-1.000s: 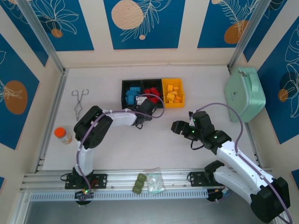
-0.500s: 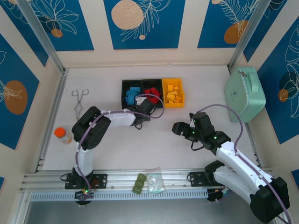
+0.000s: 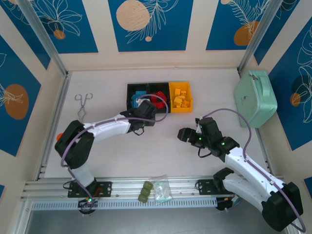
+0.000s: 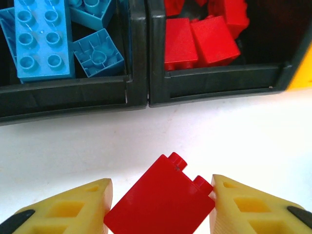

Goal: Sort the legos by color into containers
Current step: Pick up the lego from the center of the table, then place the lego in the container.

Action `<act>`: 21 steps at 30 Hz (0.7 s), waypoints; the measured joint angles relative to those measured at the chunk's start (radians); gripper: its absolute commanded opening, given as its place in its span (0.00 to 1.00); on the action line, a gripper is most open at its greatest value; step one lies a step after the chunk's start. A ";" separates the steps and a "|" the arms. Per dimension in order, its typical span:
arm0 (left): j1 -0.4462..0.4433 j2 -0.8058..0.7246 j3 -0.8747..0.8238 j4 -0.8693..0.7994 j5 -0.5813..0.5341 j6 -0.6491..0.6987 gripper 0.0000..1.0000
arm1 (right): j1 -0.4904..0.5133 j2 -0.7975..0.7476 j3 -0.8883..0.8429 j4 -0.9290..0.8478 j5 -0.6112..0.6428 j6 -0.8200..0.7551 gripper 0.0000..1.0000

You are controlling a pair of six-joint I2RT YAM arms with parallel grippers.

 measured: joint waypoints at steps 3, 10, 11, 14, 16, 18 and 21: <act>0.001 -0.024 0.024 -0.047 0.033 0.000 0.47 | 0.017 0.020 0.002 0.014 0.000 0.000 0.75; 0.022 0.004 0.177 -0.127 0.121 0.003 0.47 | 0.026 0.032 0.008 0.026 0.000 -0.001 0.75; 0.024 0.017 0.206 -0.134 0.130 0.003 0.47 | 0.026 0.032 0.010 0.027 0.000 -0.001 0.75; 0.035 0.076 0.309 -0.158 0.153 0.004 0.47 | 0.026 0.032 0.017 0.029 0.000 -0.001 0.75; 0.045 0.121 0.375 -0.172 0.169 0.005 0.48 | 0.026 0.032 0.019 0.030 0.000 -0.001 0.75; 0.056 0.167 0.435 -0.190 0.182 0.007 0.48 | 0.027 0.032 0.019 0.029 0.000 -0.001 0.75; 0.077 0.239 0.519 -0.221 0.195 0.019 0.48 | 0.027 0.029 0.019 0.029 0.000 -0.001 0.75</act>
